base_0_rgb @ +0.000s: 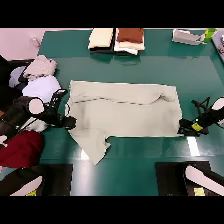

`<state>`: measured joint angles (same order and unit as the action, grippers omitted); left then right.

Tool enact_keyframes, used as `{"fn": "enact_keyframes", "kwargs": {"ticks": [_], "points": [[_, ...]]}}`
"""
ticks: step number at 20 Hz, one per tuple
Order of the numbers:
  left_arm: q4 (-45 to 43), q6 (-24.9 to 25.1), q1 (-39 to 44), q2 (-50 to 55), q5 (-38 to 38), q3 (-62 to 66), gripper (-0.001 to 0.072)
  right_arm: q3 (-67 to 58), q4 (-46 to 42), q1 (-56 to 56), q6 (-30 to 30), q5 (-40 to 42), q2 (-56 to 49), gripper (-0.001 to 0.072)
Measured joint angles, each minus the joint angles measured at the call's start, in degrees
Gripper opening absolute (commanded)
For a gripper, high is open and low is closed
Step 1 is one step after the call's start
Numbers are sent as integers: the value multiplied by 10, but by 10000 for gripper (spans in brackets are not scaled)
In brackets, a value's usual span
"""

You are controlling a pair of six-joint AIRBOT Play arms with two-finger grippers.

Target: Fold the shirts.

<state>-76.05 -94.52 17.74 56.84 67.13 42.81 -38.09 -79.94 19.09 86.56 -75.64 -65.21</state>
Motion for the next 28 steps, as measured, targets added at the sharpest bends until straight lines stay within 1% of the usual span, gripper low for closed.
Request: {"fn": "enact_keyframes", "kwargs": {"ticks": [1, 5, 7, 14, 15, 16, 18, 19, 22, 25, 28], "points": [[0, -1, 1, 0, 6, 0, 447, 1, 2, -8, 0, 3, 0, 16], [0, -16, 5, -1, 36, -14, 449, 6, -7, -26, -1, 30, 27, 16], [4, -27, 18, -1, 41, -39, 449, 6, -10, -29, -2, 29, 45, 16], [54, -81, 79, -3, -50, -120, 446, 6, -11, -32, -2, 30, 67, 16], [66, -89, 82, -3, -68, -125, 400, 6, -10, -32, -2, 30, 68, 16], [72, -92, 84, -3, -83, -129, 273, 6, -10, -32, -2, 30, 68, 16], [76, -96, 87, -1, -116, -134, 46, 6, -8, -33, -2, 30, 69, 16], [75, -97, 88, -1, -124, -136, 25, 6, -8, -33, -2, 30, 70, 16], [67, -99, 90, 0, -126, -129, 23, 6, -8, -33, -4, 23, 70, 16], [17, -99, 89, -9, -76, -94, 23, 6, -8, -33, -7, 5, 82, 15], [-12, -96, 90, -63, -15, -64, 24, 6, -10, -33, -10, -23, 122, 15]]}}
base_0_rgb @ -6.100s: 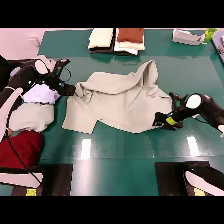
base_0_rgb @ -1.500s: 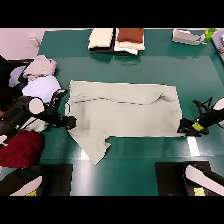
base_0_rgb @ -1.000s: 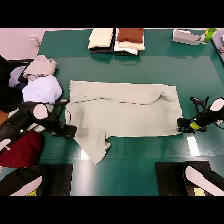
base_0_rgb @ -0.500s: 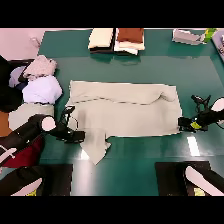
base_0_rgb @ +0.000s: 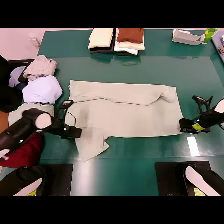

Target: Fold the shirts.

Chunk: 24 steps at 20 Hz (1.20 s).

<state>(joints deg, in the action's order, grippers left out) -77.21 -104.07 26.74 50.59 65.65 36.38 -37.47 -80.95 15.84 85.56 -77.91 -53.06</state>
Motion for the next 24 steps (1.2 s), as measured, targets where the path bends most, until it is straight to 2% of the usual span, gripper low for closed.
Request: {"fn": "enact_keyframes", "kwargs": {"ticks": [5, 8, 12, 16, 19, 24], "points": [[-15, 2, 0, -90, 131, 49, 24, -7, -10, 0, 0, -59, 88, 14], [-43, 8, -1, -104, 143, 86, 23, -44, -18, 0, 6, -71, 100, 14], [-103, 14, -2, -70, 78, 123, 24, -127, -23, -15, 11, -60, 40, 14], [-152, 16, -16, 29, -6, 171, 24, -222, -25, -50, 23, -27, -70, 14], [-163, 22, -57, 113, -60, 221, 24, -297, -12, -62, 30, -12, -162, 14], [-136, 67, -104, 223, -131, 275, 26, -407, 14, -68, 34, -3, -295, 21]]}}
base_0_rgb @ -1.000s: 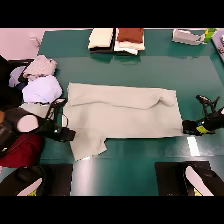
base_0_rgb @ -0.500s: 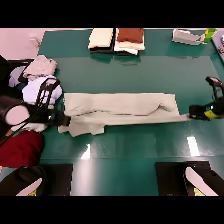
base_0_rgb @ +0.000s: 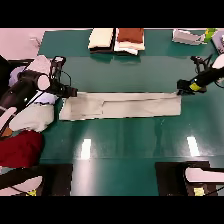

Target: Fold the shirts.

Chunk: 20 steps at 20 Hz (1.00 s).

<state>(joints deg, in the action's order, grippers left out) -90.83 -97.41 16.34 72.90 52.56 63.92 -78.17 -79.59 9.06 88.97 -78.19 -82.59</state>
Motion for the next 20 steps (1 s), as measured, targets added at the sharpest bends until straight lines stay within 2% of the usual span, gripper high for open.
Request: {"fn": "enact_keyframes", "kwargs": {"ticks": [1, 2, 3, 5, 6, 7, 8, 9, 10, 15, 20], "points": [[4, 5, -3, 14, -11, 5, 119, -19, 8, 0, 0, 2, -24, 120], [7, 9, -6, 25, -16, 7, 417, -37, 17, 0, 1, 4, -45, 272], [7, 10, -9, 33, -22, 11, 516, -56, 31, 0, 1, 6, -65, 319], [10, 12, -11, 43, -23, 23, 517, -92, 59, 3, -1, 7, -96, 391], [13, 13, -11, 46, -17, 31, 516, -108, 66, 6, -5, 7, -106, 391], [14, 13, -12, 48, -6, 41, 453, -121, 72, 9, -9, 7, -112, 402], [15, 13, -12, 50, 8, 49, 289, -129, 75, 15, -13, 6, -114, 496], [16, 13, -12, 50, 20, 55, 160, -131, 75, 21, -17, 1, -114, 580], [18, 14, -13, 51, 31, 59, 118, -126, 71, 29, -20, -5, -111, 604], [60, 24, -13, 53, 58, 69, 115, -38, 60, 71, -28, -12, -90, 603], [101, 32, -12, 53, 58, 71, 115, 48, 70, 68, -34, 30, -86, 600]]}}
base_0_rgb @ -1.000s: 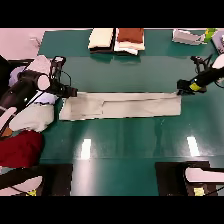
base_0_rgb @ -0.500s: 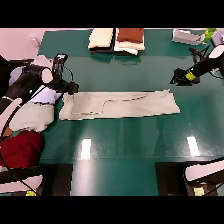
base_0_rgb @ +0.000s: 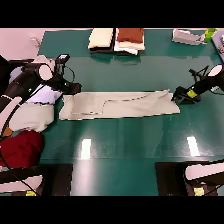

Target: Fold the shirts.

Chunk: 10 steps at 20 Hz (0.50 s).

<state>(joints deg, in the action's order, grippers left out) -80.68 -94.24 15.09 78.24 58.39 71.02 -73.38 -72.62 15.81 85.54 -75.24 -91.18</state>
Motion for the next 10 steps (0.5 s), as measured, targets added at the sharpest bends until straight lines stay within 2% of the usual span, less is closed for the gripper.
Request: {"fn": "enact_keyframes", "kwargs": {"ticks": [2, 3, 4, 6, 7, 10], "points": [[8, 1, 0, 0, 3, 0, 115, 16, 1, -9, 0, 12, 2, 585], [9, 2, 0, 0, 5, 0, 115, 20, 0, -14, -1, 16, 2, 506], [12, 2, 0, 0, 8, 0, 115, 24, 1, -19, -1, 18, 0, 389], [15, 3, 0, 0, 14, 0, 111, 30, 1, -30, -2, 20, -4, 35], [16, 3, 1, 0, 17, 0, 24, 31, 2, -35, -3, 18, -6, 16], [17, 7, 18, 0, 21, 0, 24, 34, -12, -47, -9, 19, 3, 14]]}}
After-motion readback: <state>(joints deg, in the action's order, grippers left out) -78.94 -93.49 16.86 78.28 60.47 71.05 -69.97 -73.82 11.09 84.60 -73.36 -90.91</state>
